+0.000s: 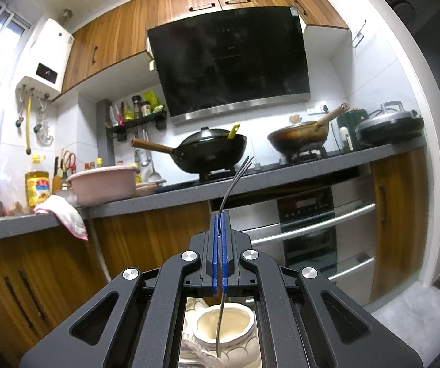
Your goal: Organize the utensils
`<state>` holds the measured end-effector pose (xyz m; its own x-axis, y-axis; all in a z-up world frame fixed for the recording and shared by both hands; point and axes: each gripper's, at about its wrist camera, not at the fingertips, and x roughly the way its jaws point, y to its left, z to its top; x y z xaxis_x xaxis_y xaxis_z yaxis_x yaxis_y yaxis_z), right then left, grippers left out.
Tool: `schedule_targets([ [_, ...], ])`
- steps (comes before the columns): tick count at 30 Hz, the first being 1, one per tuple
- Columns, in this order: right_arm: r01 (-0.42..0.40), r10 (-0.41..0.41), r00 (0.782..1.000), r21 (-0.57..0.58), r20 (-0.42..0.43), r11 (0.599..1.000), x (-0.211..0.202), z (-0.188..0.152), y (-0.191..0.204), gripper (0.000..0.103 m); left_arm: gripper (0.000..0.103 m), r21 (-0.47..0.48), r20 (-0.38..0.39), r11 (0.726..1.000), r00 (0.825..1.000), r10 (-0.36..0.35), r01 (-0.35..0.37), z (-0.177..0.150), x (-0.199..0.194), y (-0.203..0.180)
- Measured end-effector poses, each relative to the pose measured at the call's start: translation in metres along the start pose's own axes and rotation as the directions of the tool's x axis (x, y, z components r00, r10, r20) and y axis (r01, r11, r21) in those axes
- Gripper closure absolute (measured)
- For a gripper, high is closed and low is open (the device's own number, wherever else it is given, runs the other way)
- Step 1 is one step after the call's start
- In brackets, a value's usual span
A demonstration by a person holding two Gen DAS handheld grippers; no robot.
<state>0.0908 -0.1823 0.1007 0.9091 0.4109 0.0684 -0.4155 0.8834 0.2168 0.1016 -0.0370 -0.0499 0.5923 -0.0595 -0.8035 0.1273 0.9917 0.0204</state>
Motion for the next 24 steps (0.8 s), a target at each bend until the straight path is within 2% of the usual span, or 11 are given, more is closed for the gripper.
schedule_targets([
  [3, 0.000, 0.000, 1.000, 0.001, 0.001, 1.000, 0.000, 0.000, 0.000, 0.100, 0.098, -0.015, -0.009, 0.999, 0.999, -0.034, 0.034, -0.001, -0.004, 0.007],
  [8, 0.000, 0.000, 1.000, 0.002, 0.000, 1.000, -0.001, 0.000, 0.000, 0.100, 0.098, 0.020, 0.035, 0.999, 0.998, -0.044, 0.043, -0.005, -0.024, 0.013],
  [10, -0.002, 0.002, 1.000, 0.005, -0.002, 1.000, -0.002, 0.000, 0.000, 0.100, 0.098, 0.031, 0.066, 0.998, 0.996, -0.056, 0.054, -0.007, -0.038, 0.014],
  [12, -0.002, 0.002, 1.000, 0.005, -0.001, 1.000, -0.001, 0.000, 0.000, 0.100, 0.098, 0.048, 0.134, 0.995, 0.987, -0.088, 0.082, -0.007, -0.057, 0.015],
  [14, -0.008, 0.008, 1.000, 0.008, -0.001, 1.000, -0.003, -0.001, 0.001, 0.100, 0.098, 0.072, 0.215, 0.994, 0.972, -0.095, 0.081, -0.007, -0.075, 0.017],
  [17, -0.016, 0.016, 1.000, 0.010, -0.002, 1.000, -0.004, -0.001, 0.005, 0.100, 0.098, 0.087, 0.352, 0.992, 0.929, -0.112, 0.087, -0.002, -0.105, 0.023],
  [18, -0.017, 0.017, 1.000, 0.011, -0.001, 1.000, -0.002, -0.002, 0.005, 0.100, 0.098, 0.089, 0.411, 0.993, 0.905, -0.110, 0.080, 0.003, -0.116, 0.027],
  [19, -0.019, 0.019, 1.000, 0.014, -0.001, 1.000, -0.002, -0.002, 0.006, 0.100, 0.098, 0.088, 0.447, 0.993, 0.888, -0.108, 0.077, 0.008, -0.122, 0.029],
  [21, -0.018, 0.018, 1.000, 0.017, 0.002, 1.000, 0.001, -0.003, 0.008, 0.100, 0.098, 0.083, 0.503, 0.993, 0.857, -0.111, 0.080, 0.022, -0.132, 0.034],
  [23, -0.014, 0.013, 1.000, 0.017, 0.009, 1.000, 0.006, -0.002, 0.010, 0.100, 0.098, 0.069, 0.577, 0.992, 0.807, -0.123, 0.102, 0.039, -0.142, 0.043],
  [24, -0.012, 0.012, 1.000, 0.018, 0.010, 1.000, 0.011, -0.001, 0.009, 0.100, 0.098, 0.065, 0.597, 0.992, 0.793, -0.122, 0.104, 0.046, -0.143, 0.045],
])
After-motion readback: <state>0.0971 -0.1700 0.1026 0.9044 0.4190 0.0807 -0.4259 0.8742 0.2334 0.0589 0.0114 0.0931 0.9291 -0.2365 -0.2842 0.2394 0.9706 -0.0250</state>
